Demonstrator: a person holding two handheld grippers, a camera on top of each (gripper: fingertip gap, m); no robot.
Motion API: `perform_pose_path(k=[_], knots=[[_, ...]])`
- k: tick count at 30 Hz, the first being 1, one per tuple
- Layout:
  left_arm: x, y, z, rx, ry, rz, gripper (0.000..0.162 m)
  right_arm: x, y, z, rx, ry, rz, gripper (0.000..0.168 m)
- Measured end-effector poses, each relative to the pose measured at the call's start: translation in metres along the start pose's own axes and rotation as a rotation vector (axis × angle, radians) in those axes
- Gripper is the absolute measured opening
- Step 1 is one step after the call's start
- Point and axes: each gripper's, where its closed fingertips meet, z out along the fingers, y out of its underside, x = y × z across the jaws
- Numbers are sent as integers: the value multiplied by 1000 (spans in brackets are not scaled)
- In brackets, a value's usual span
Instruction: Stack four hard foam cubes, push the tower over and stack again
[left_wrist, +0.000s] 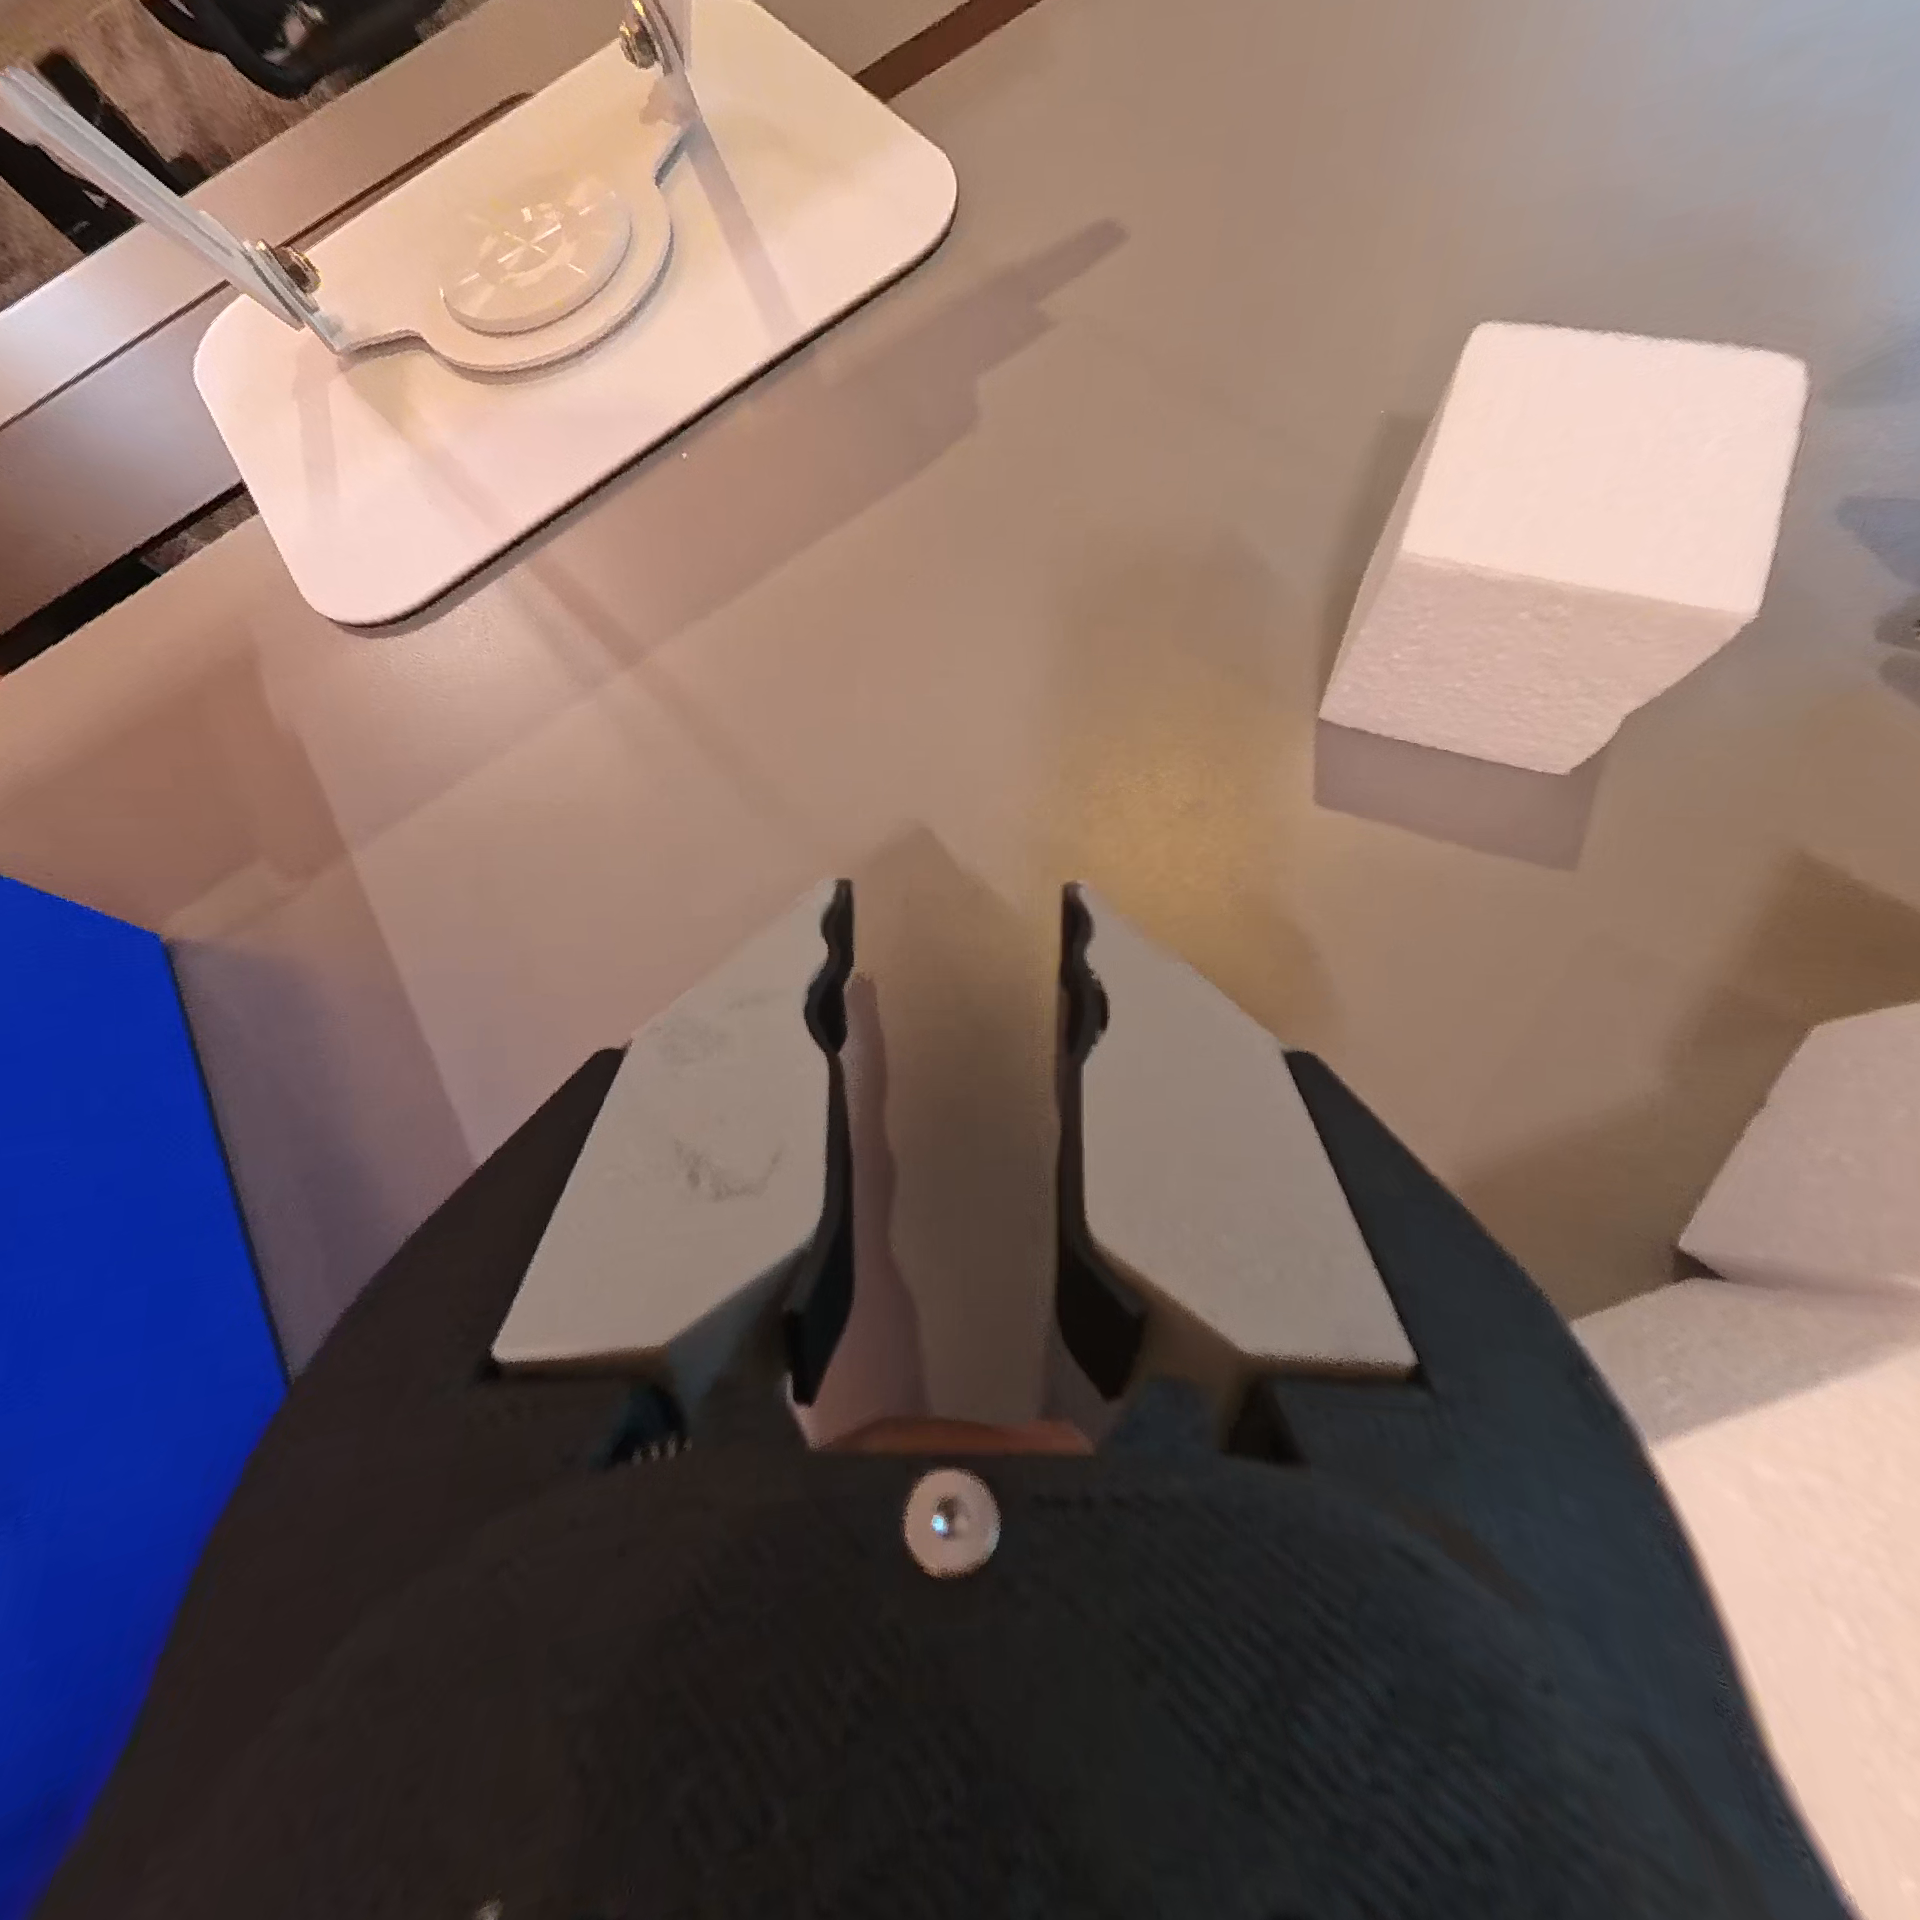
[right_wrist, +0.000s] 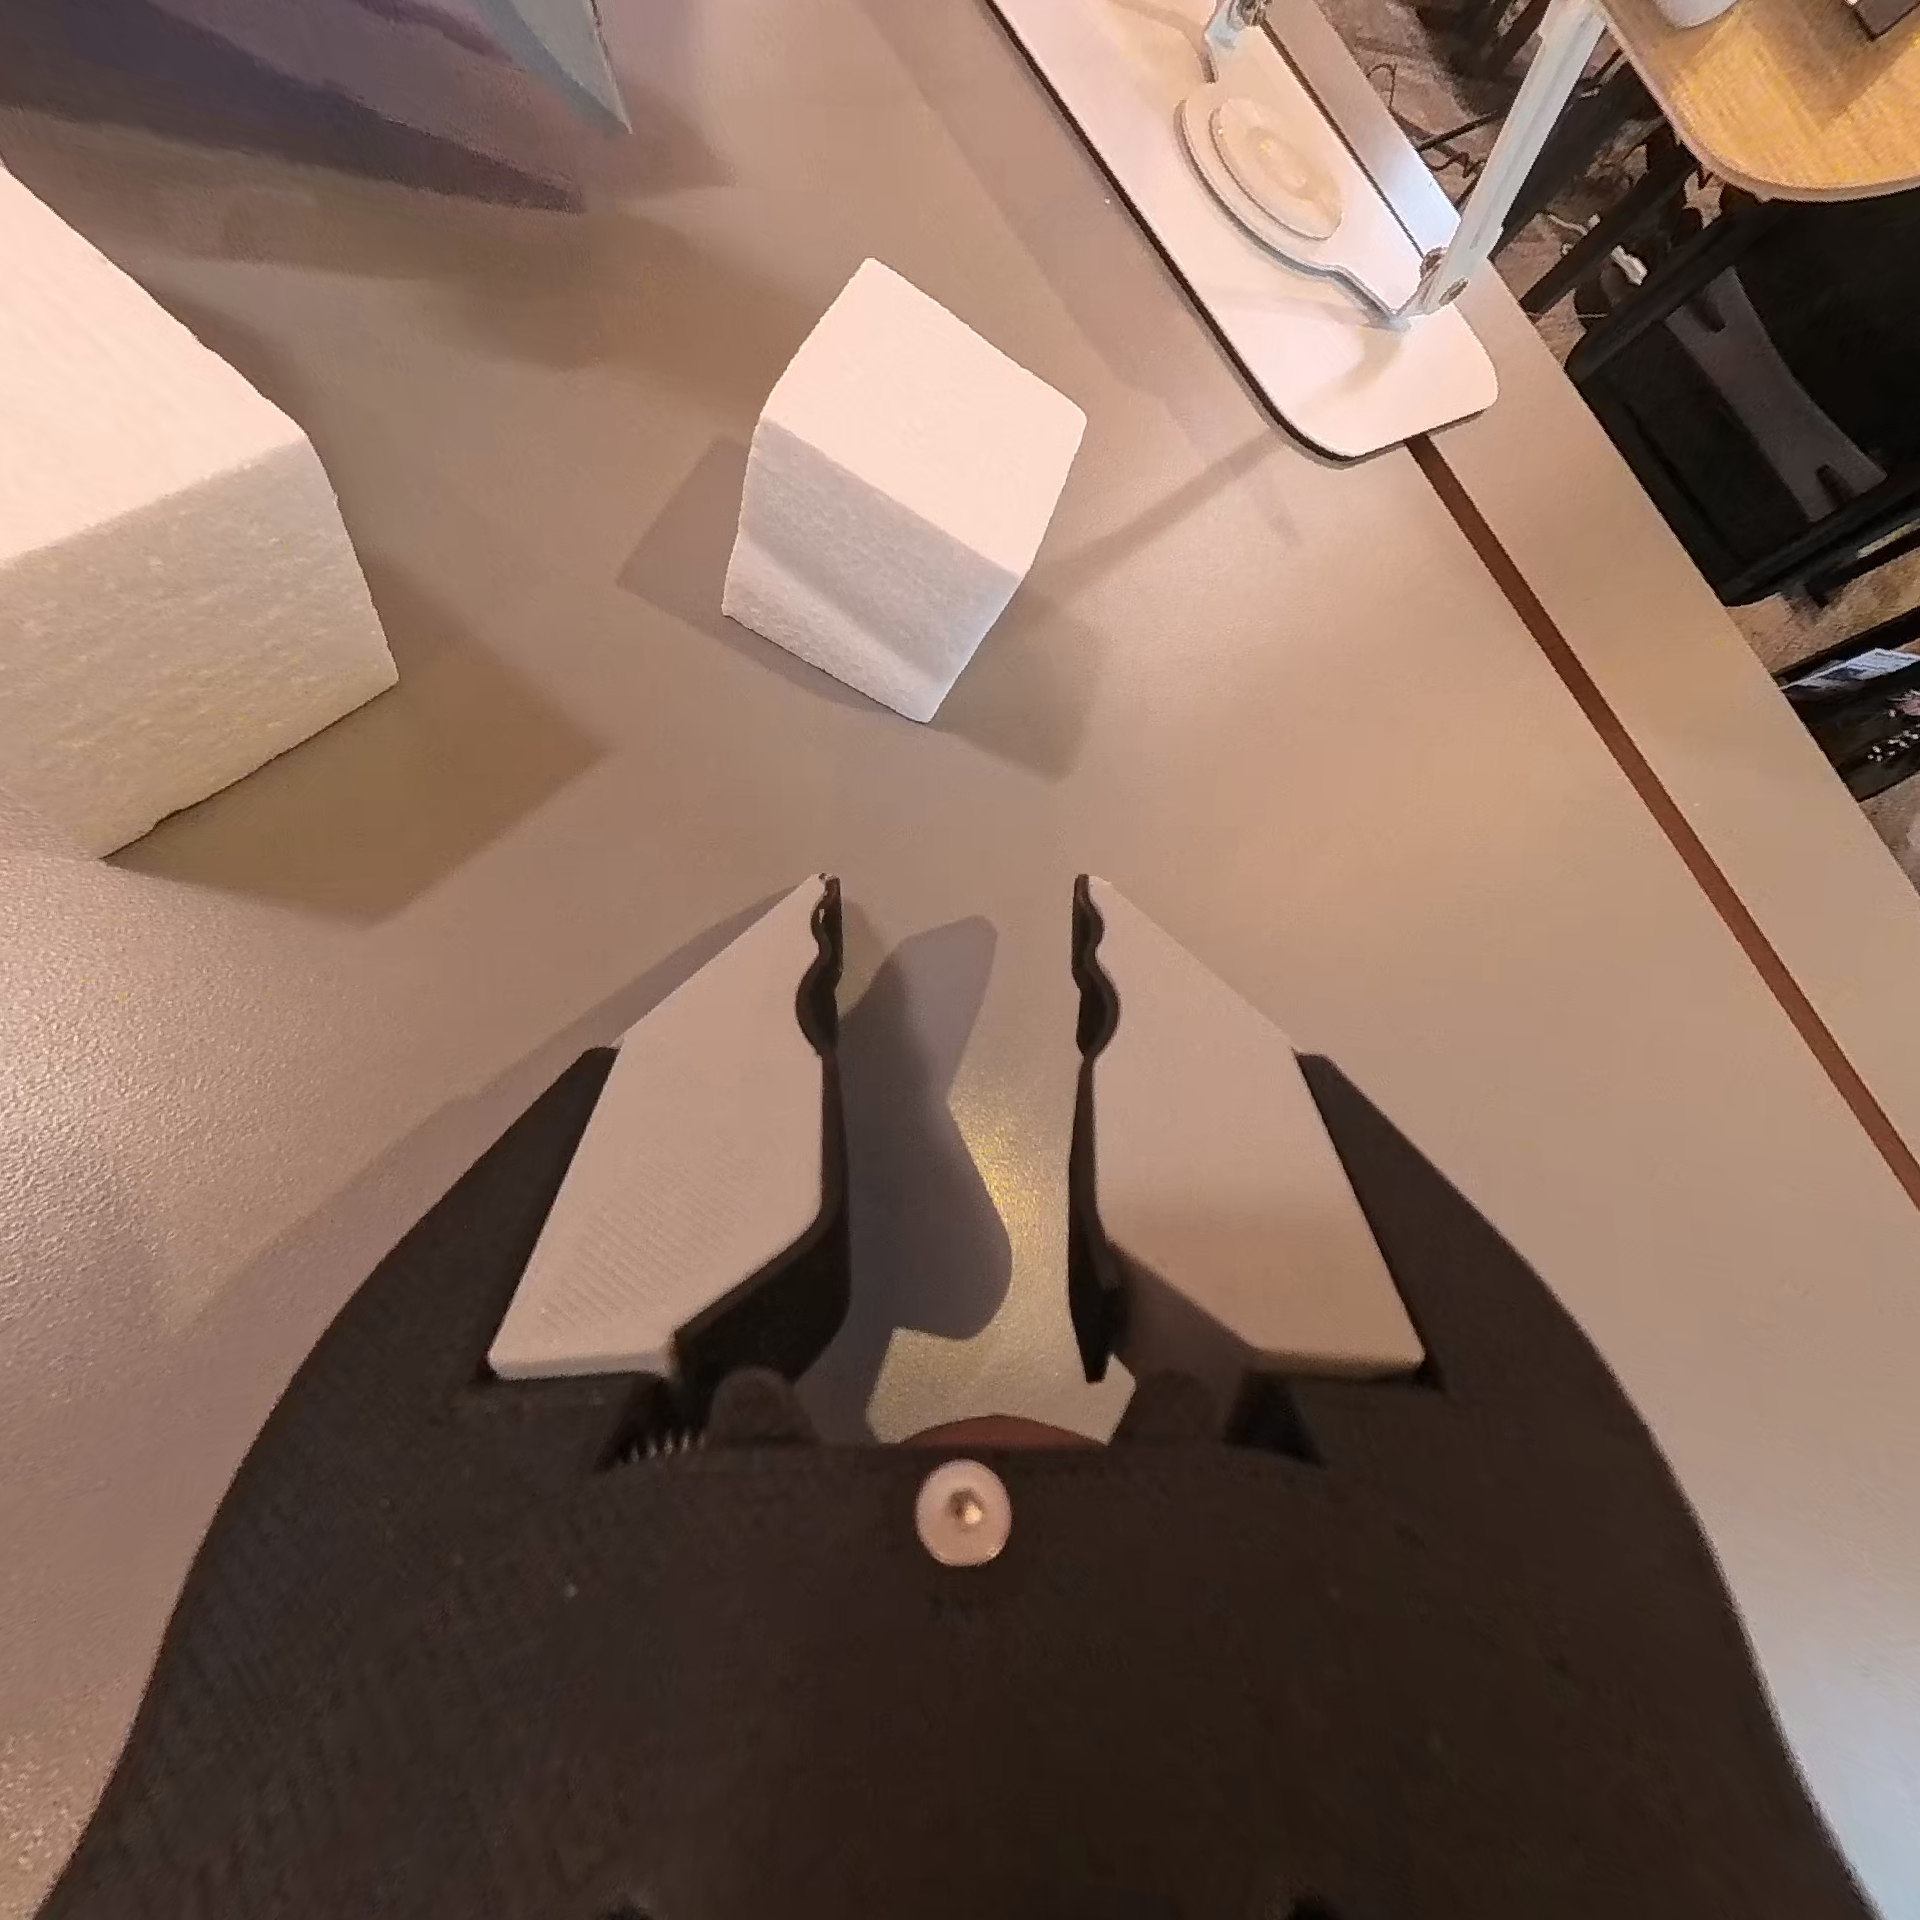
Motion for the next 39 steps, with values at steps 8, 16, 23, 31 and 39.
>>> perform_pose_path(k=[8,16,23,31,39], knots=[[-4,-16,-9,107,41,-117,73,0,0,0,1,0,2,42],[-7,-20,-11,125,15,-121,98,1,0,0,0,2,3,42],[-15,-20,-12,127,-33,-119,93,0,0,0,-1,1,0,42],[-14,-18,-11,117,-38,-105,90,1,0,0,-1,2,2,42],[-16,-20,-14,122,-61,-79,81,2,0,0,0,8,9,42]])
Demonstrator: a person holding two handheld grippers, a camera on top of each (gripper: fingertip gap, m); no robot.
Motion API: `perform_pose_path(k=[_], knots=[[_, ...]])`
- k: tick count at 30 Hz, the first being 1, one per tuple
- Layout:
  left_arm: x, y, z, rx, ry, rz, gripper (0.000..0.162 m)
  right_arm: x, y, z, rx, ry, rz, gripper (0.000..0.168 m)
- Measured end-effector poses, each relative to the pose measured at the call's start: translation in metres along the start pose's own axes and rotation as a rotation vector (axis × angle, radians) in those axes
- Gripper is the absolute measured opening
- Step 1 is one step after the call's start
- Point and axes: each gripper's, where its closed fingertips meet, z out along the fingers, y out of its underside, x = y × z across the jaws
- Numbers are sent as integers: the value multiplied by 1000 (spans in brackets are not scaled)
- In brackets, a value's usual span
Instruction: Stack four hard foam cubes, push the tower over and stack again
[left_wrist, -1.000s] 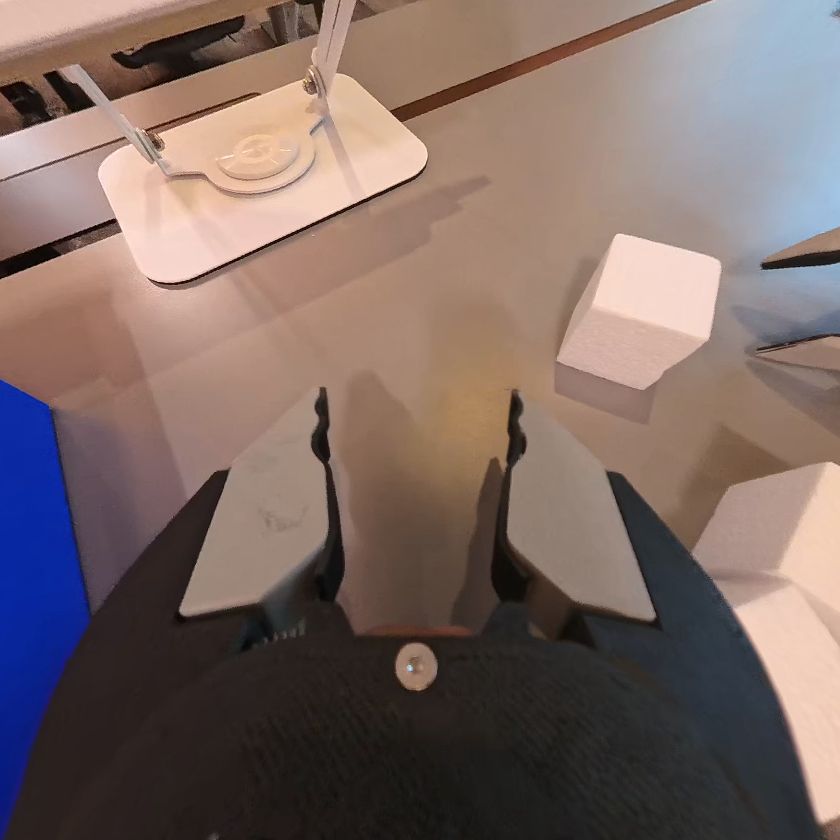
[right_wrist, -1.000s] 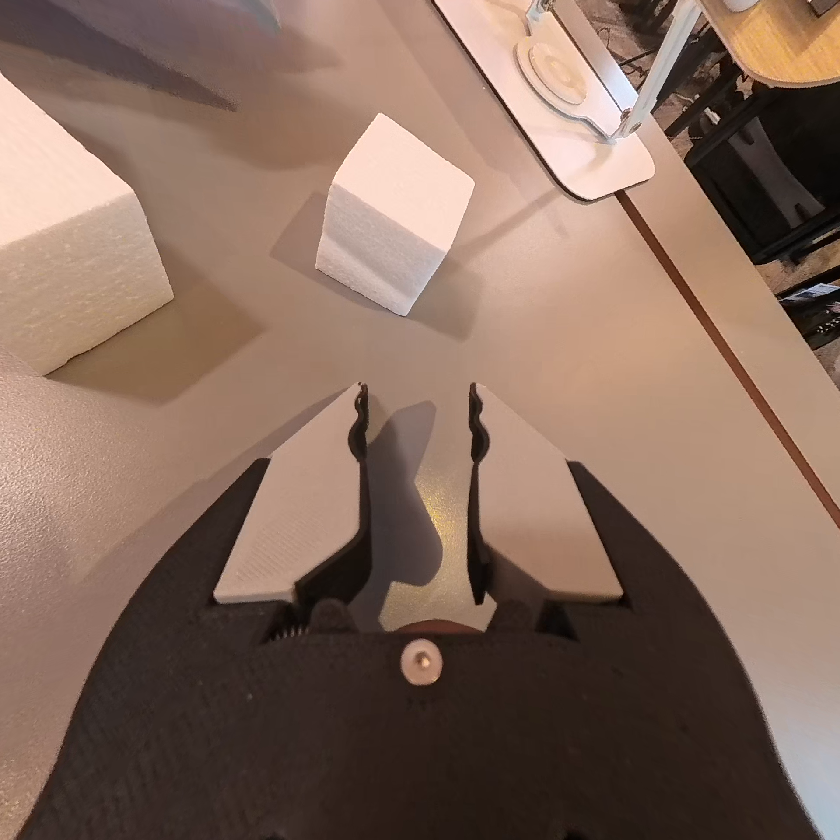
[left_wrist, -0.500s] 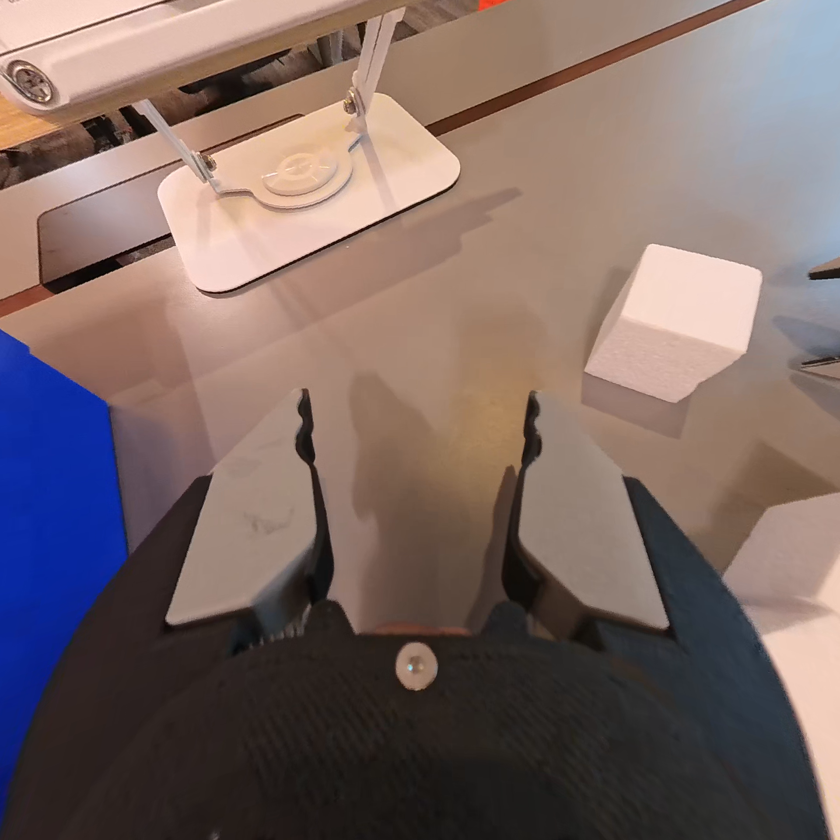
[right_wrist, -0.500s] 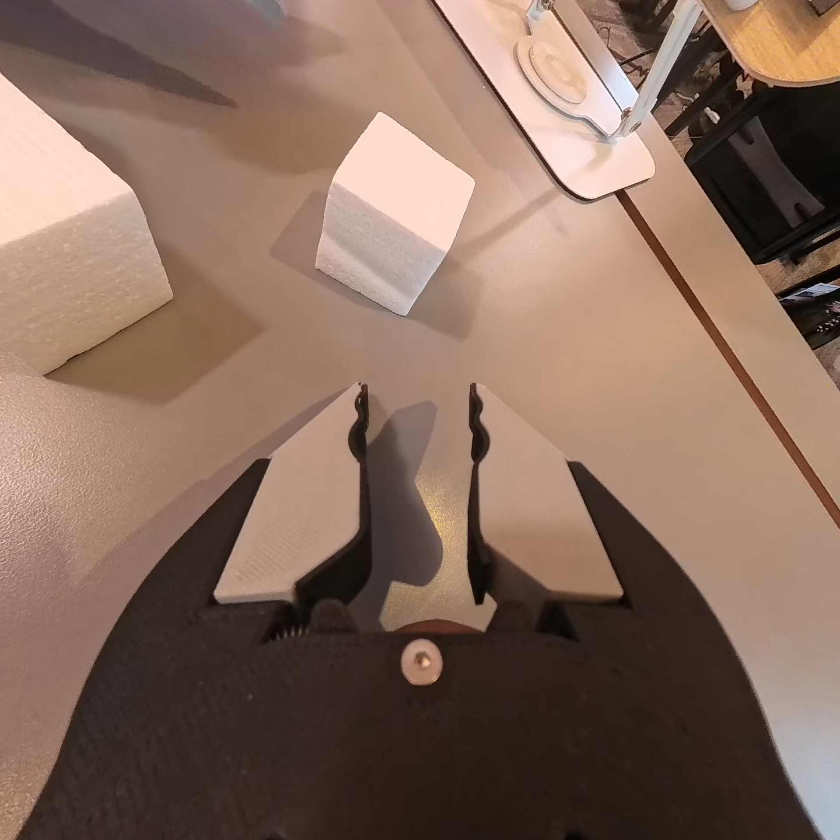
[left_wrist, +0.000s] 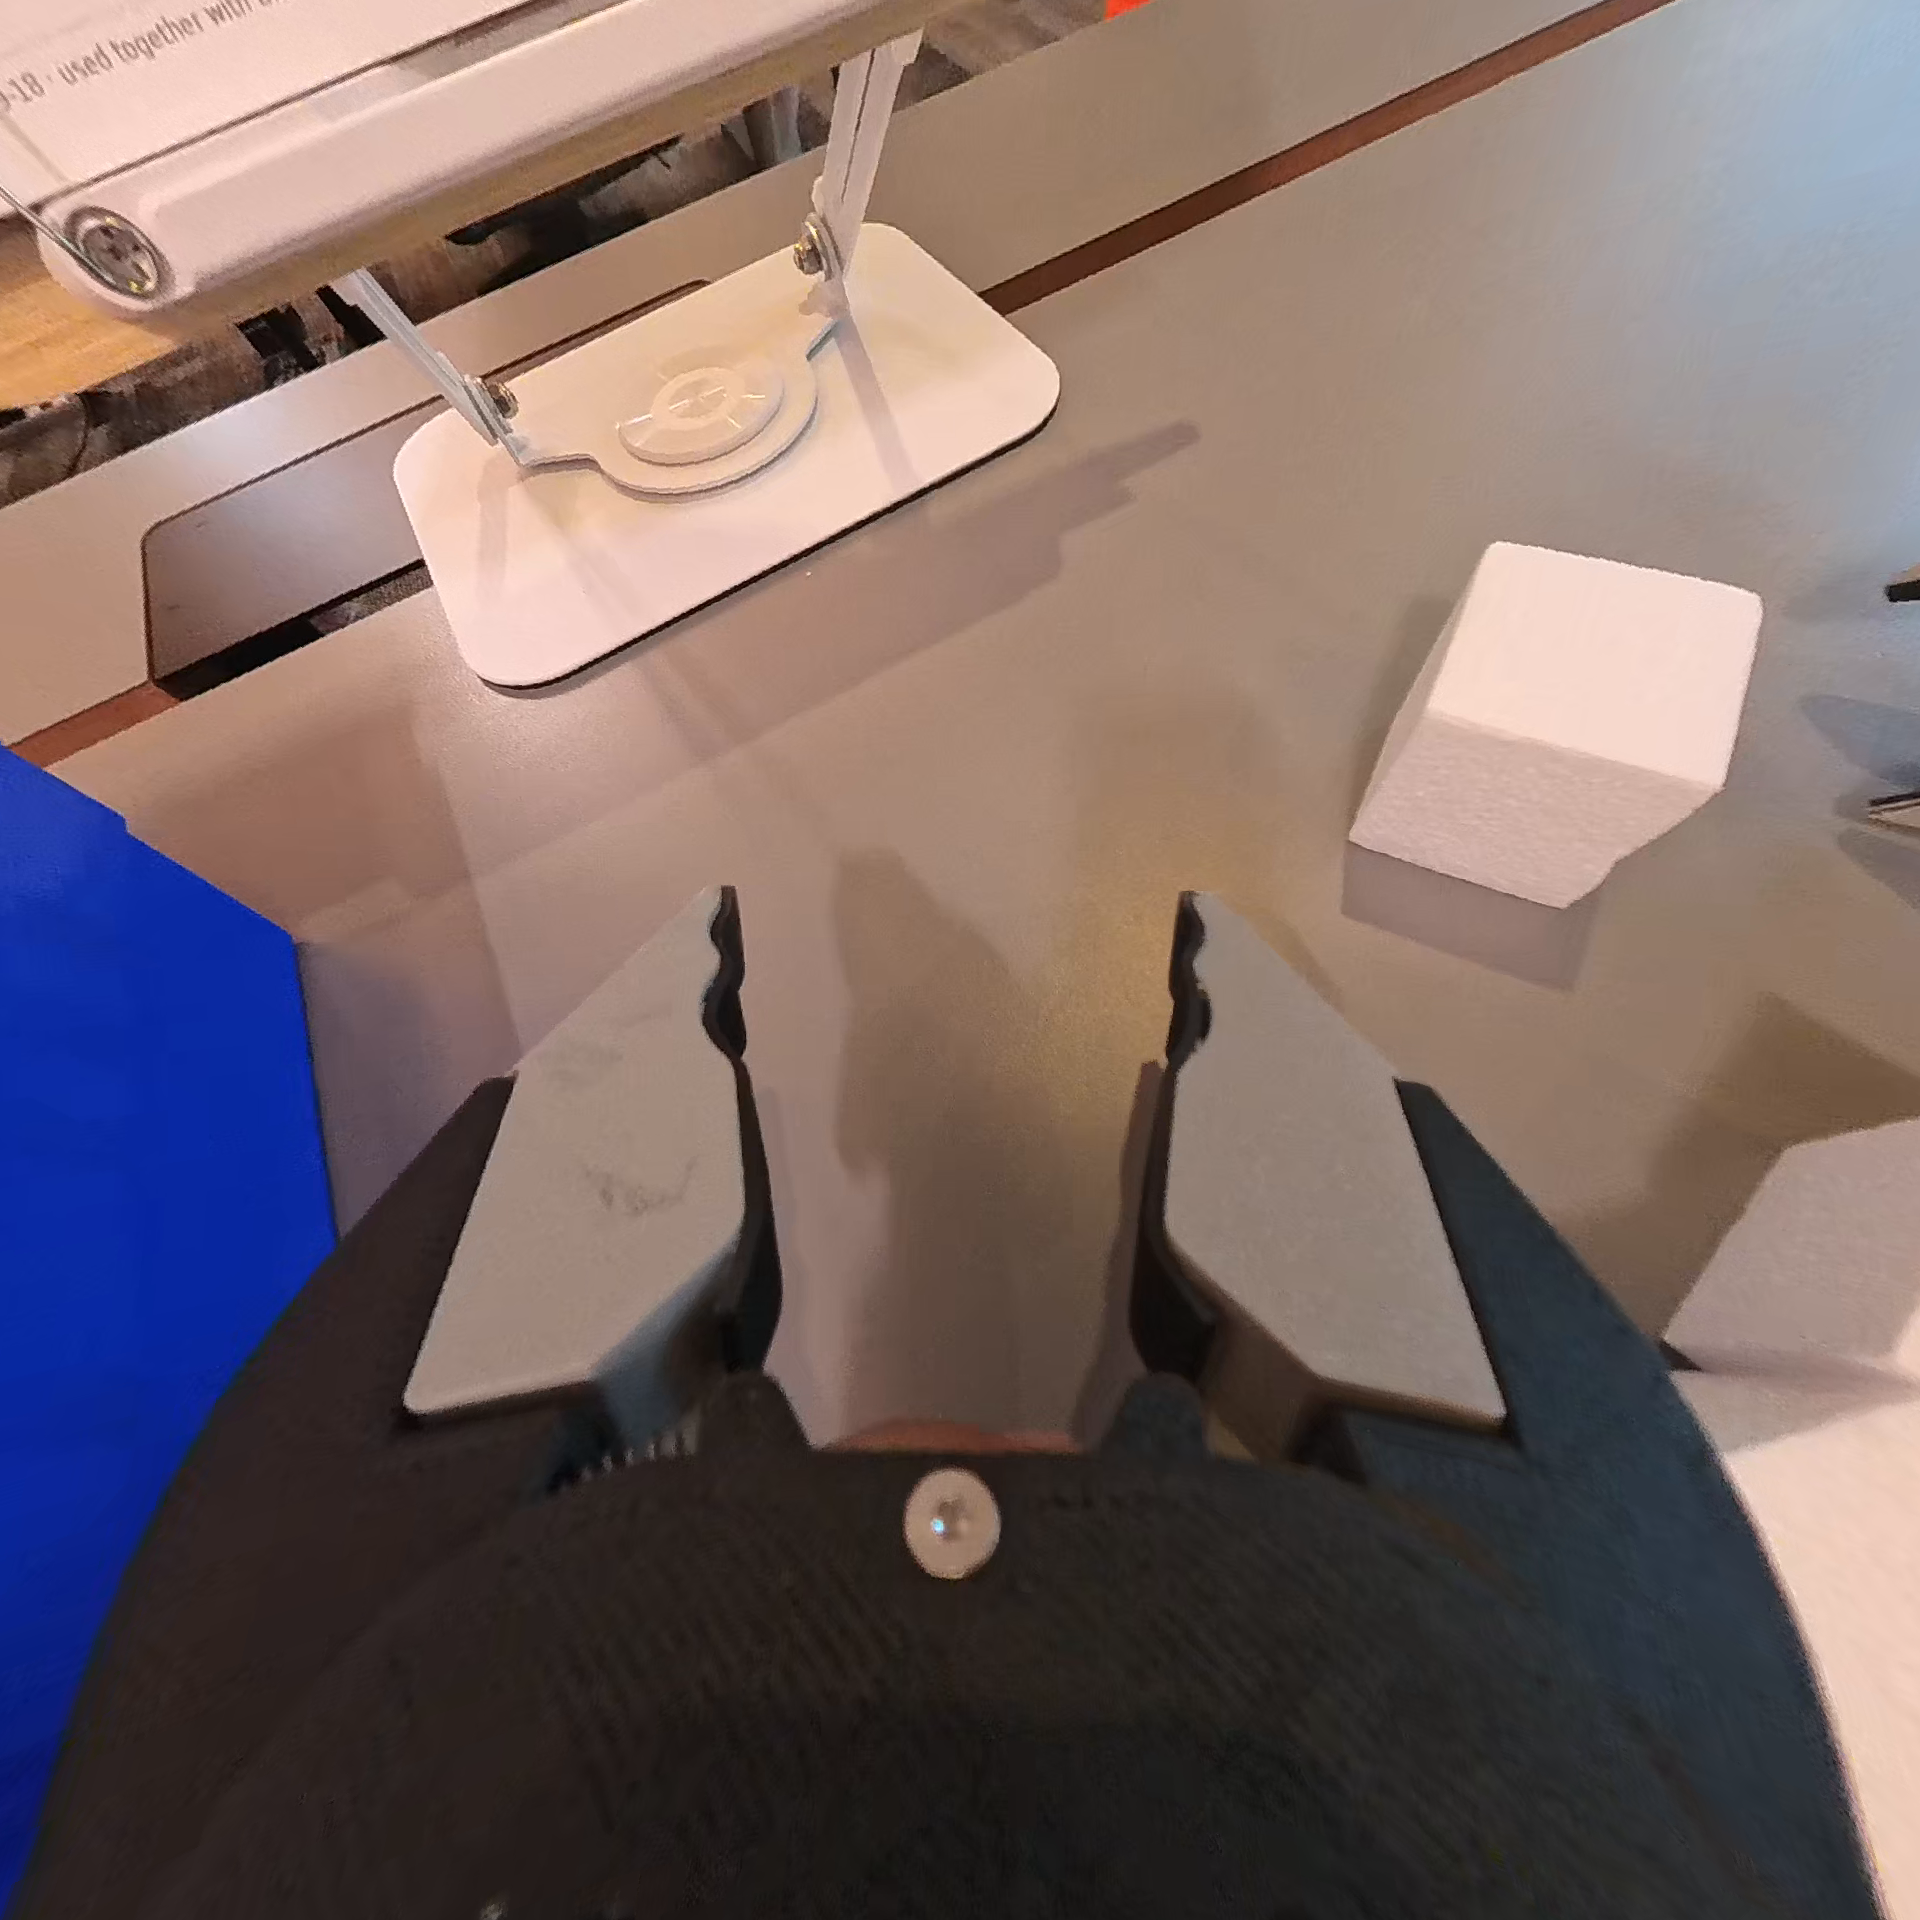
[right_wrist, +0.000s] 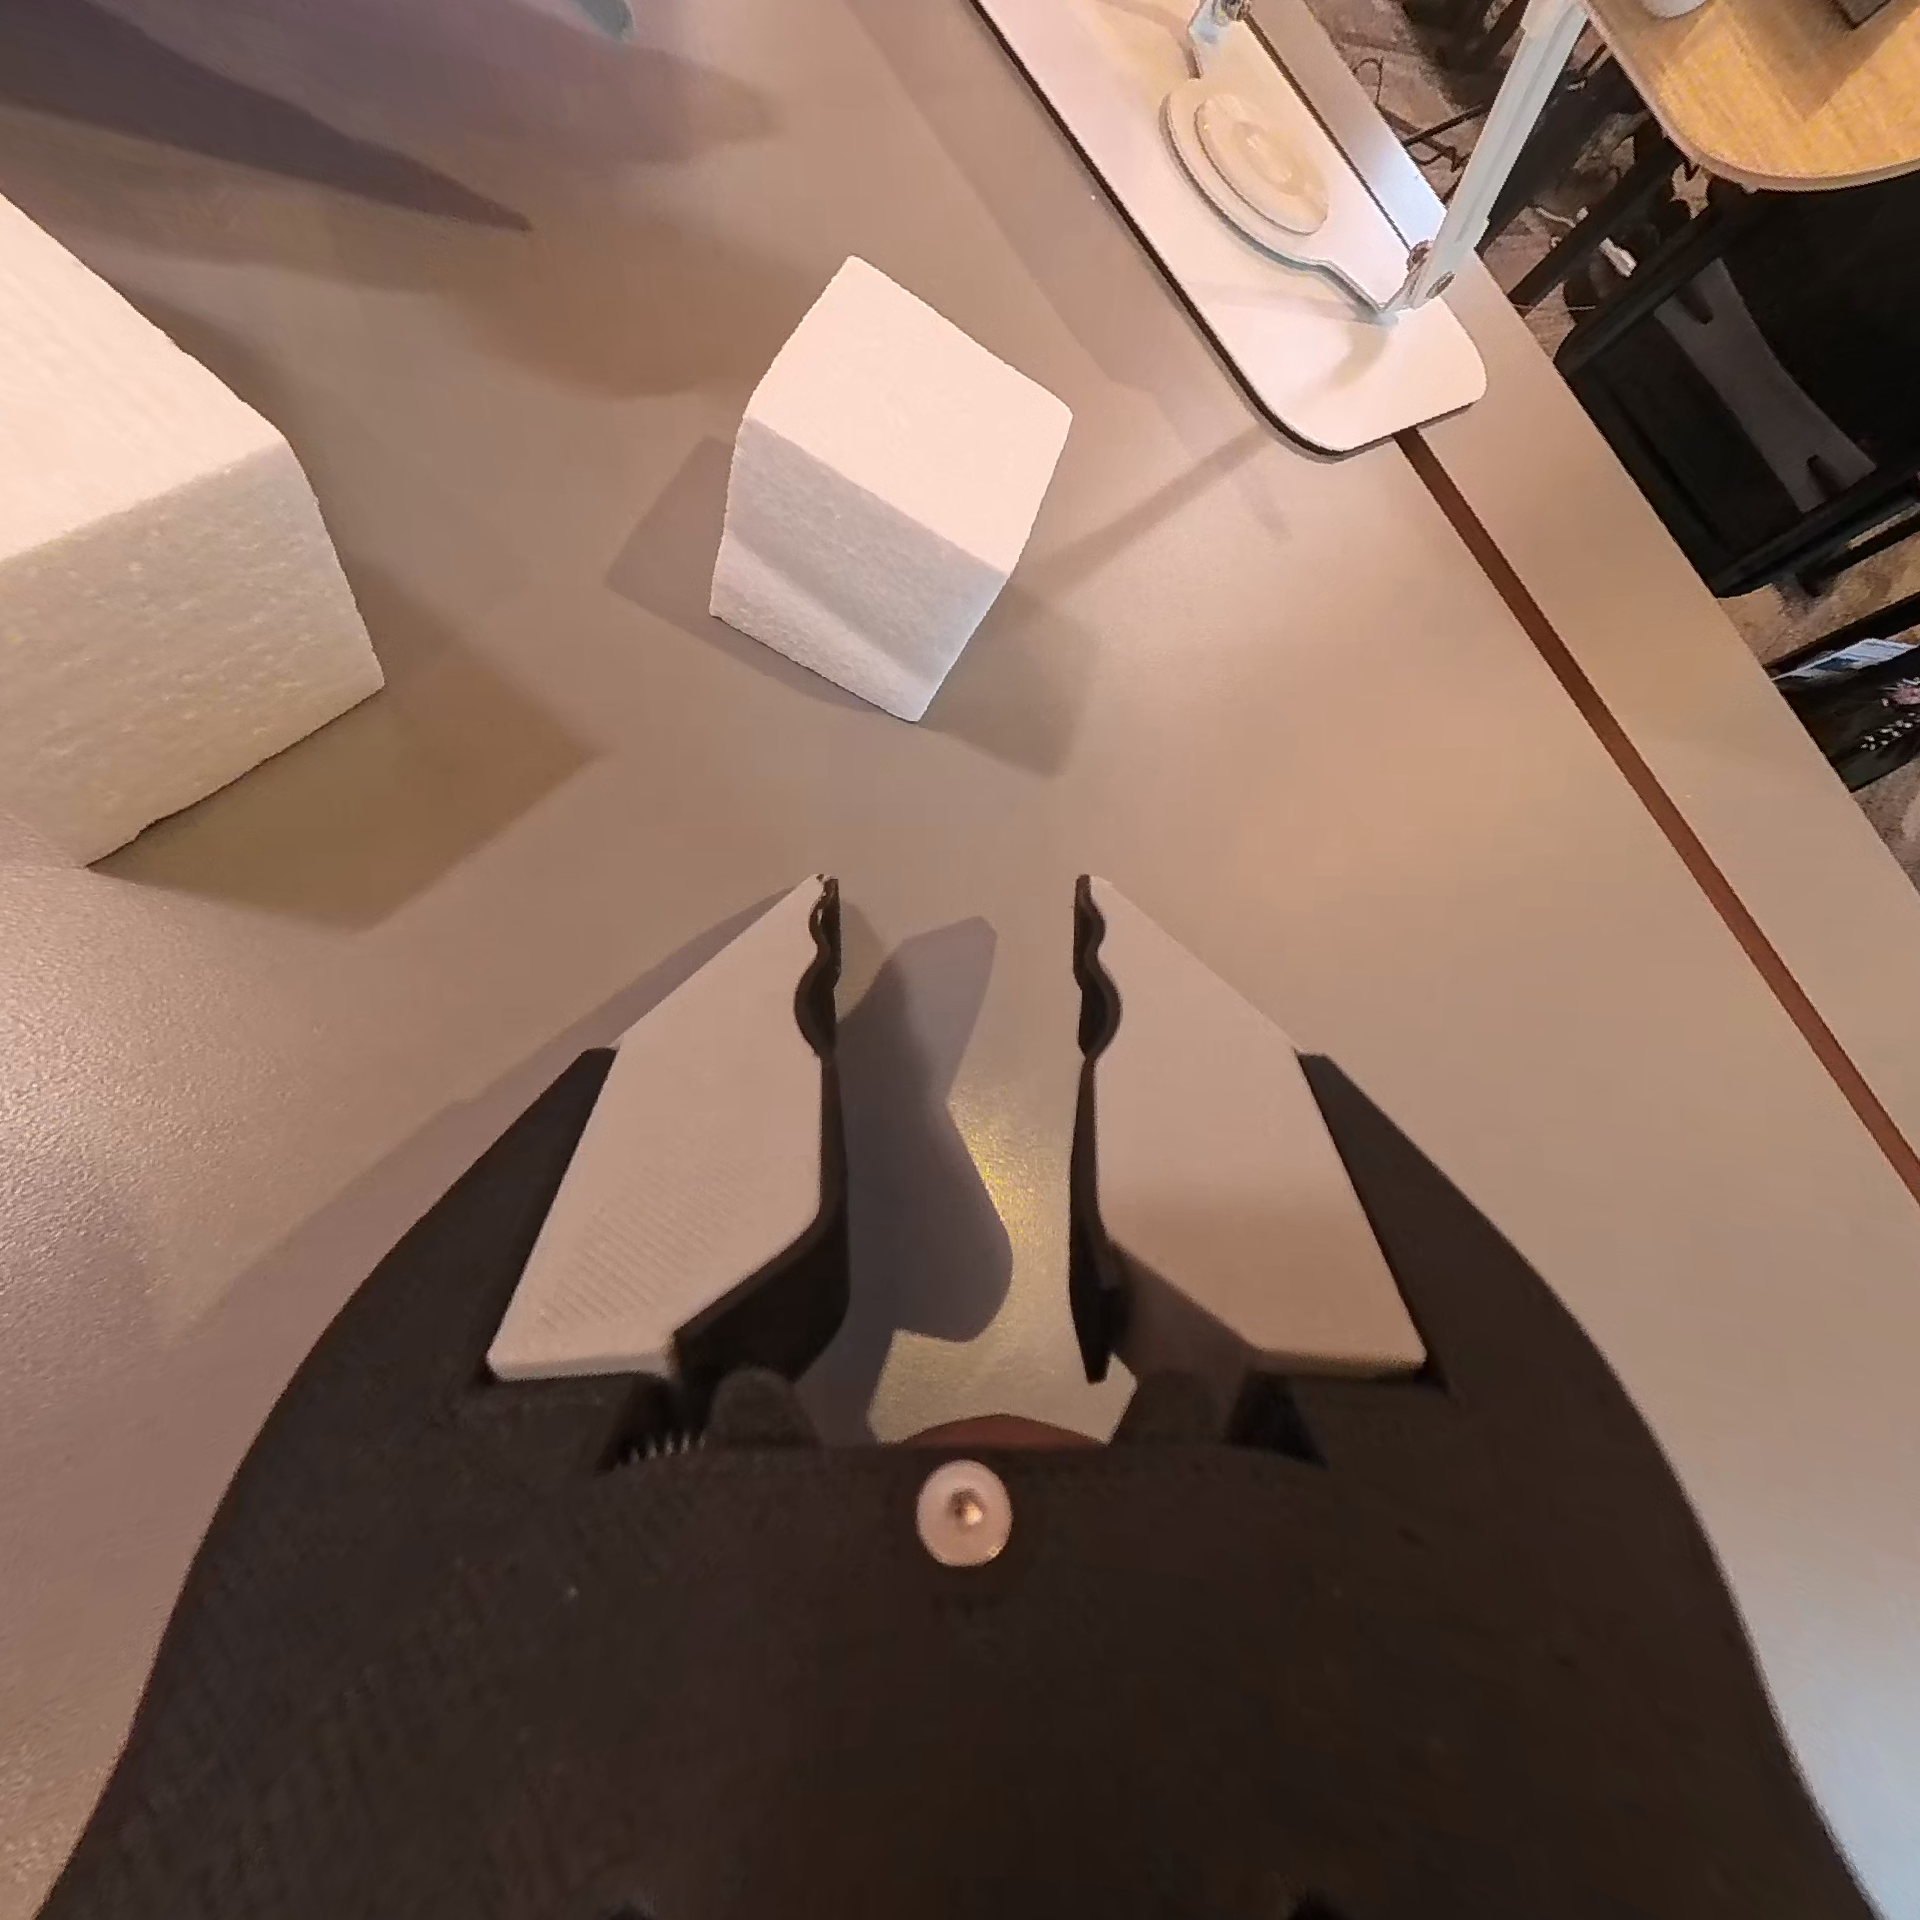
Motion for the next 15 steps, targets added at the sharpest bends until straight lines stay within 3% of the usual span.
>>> perform_pose_path(k=[5,10,15], knots=[[-1,-6,-9,11,1,29,80,0,0,0,-3,-1,-3,43],[34,-27,-31,98,212,59,77,0,1,0,-3,-3,1,43],[97,-40,-70,210,586,170,63,-1,1,0,-4,-3,-5,43]])
